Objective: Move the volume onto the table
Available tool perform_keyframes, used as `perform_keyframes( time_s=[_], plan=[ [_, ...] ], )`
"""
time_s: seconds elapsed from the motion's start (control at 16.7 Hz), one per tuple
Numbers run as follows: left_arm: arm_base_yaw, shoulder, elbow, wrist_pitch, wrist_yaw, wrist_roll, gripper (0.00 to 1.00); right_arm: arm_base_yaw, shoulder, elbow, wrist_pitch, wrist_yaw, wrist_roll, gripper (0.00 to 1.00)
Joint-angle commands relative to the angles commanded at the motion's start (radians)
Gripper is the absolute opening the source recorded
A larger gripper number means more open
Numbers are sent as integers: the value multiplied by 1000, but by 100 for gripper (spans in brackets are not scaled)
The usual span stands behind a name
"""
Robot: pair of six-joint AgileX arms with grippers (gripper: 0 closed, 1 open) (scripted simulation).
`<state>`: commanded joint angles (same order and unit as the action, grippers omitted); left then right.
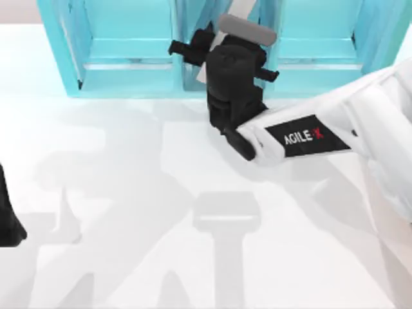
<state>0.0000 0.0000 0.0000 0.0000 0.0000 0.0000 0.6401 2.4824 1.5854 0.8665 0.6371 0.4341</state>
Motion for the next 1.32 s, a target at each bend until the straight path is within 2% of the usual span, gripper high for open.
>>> perform_keyframes(
  time_s=[0.66, 1.14, 1.32],
  plan=[
    [0, 0, 0, 0, 0, 0, 100, 238, -721, -425, -297, 248, 19, 0],
    [0, 0, 0, 0, 0, 0, 100, 258, -773, -475, -332, 278, 21, 0],
    [0, 0, 0, 0, 0, 0, 100, 290, -794, -511, -334, 289, -40, 0]
  ],
)
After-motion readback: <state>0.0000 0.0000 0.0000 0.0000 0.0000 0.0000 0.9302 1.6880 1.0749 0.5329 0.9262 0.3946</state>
